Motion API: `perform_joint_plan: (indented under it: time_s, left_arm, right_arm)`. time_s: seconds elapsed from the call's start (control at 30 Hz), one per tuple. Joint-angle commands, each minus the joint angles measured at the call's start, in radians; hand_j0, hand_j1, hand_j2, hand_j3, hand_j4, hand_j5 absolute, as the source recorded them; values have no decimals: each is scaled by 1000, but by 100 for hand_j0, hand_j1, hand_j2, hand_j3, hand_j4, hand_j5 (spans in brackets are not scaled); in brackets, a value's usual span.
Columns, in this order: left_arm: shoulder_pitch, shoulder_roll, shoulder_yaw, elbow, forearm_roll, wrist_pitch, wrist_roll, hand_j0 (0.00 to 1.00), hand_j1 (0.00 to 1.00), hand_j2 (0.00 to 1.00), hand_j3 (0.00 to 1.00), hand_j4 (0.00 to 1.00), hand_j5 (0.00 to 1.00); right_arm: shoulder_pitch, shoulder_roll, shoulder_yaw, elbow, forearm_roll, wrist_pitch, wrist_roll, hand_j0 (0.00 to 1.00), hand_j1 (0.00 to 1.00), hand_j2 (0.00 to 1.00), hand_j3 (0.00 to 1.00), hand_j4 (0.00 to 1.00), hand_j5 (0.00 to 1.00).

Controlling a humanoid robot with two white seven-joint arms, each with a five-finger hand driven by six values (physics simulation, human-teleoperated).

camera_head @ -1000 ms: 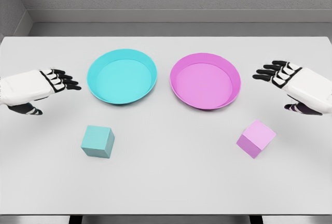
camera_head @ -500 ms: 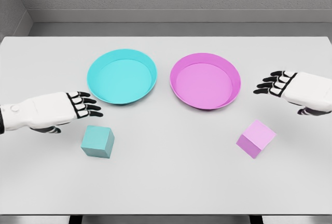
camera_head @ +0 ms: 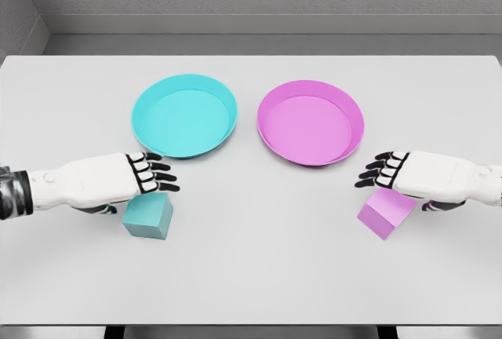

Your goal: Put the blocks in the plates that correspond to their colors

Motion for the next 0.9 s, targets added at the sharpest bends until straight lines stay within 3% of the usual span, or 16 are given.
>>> perform_joint_plan:
  time_s: [0.0, 0.6, 0.63, 0.67, 0.73, 0.87]
  left_arm:
    - [0, -6, -2, -1, 5, 1, -1, 100, 100, 100, 100, 100, 100]
    - [9, -28, -11, -6, -35, 1, -25, 100, 100, 100, 100, 100, 100]
    - [9, -26, -11, -6, -35, 1, -25, 100, 100, 100, 100, 100, 100]
    - [14, -26, -11, -6, -36, 1, -27, 100, 100, 100, 100, 100, 100]
    - [18, -26, -11, -7, -38, 1, -53, 100, 100, 100, 100, 100, 100]
    - [18, -25, -11, -7, -53, 1, -56, 100, 100, 100, 100, 100, 100]
  right_arm:
    - [0, 3, 23, 0, -5, 2, 4, 100, 100, 100, 100, 100, 100]
    - [-2, 32, 62, 0, 4, 2, 5, 100, 100, 100, 100, 100, 100]
    - [-3, 32, 62, 0, 6, 2, 5, 96, 96, 96, 96, 96, 96]
    - [-3, 32, 62, 0, 7, 2, 17, 81, 81, 81, 81, 81, 81]
    - [-3, 32, 62, 0, 7, 2, 45, 65, 65, 65, 65, 65, 65]
    - [-3, 32, 62, 0, 7, 2, 45, 63, 63, 63, 63, 63, 63]
